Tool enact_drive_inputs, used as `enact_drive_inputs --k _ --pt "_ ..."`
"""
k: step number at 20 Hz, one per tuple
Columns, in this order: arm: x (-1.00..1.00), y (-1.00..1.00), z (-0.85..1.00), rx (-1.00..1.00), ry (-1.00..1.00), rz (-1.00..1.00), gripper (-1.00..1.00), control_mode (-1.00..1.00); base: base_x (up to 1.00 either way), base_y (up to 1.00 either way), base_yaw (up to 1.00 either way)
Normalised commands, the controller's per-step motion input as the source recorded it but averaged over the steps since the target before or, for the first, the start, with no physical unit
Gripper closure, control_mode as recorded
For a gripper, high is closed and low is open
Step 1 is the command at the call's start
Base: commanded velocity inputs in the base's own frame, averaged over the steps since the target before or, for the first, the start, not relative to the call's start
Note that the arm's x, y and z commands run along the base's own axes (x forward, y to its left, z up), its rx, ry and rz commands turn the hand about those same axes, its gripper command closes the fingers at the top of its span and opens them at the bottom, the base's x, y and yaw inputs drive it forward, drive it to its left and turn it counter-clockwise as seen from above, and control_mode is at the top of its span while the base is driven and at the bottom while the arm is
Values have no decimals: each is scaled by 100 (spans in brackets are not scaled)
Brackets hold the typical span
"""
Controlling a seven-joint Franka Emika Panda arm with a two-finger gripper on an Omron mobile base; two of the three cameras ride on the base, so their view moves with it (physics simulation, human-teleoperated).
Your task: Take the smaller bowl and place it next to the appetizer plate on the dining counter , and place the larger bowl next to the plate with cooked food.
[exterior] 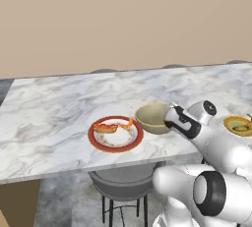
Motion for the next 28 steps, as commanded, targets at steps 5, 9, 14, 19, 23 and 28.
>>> enact_drive_inputs --k 5,9,14,19,23,28 --pt "24 0 -36 0 -6 0 100 -100 0 0 0" --pt "27 0 -33 0 -3 0 100 -100 0 0 0" --pt "5 4 17 -1 0 0 -100 -100 0 0 0" --pt "-17 0 93 -2 0 0 -100 -100 0 0 0" --pt "-15 0 100 -3 5 0 -100 -100 0 0 0" --pt "-31 -3 88 -3 22 0 -100 -100 0 0 0"
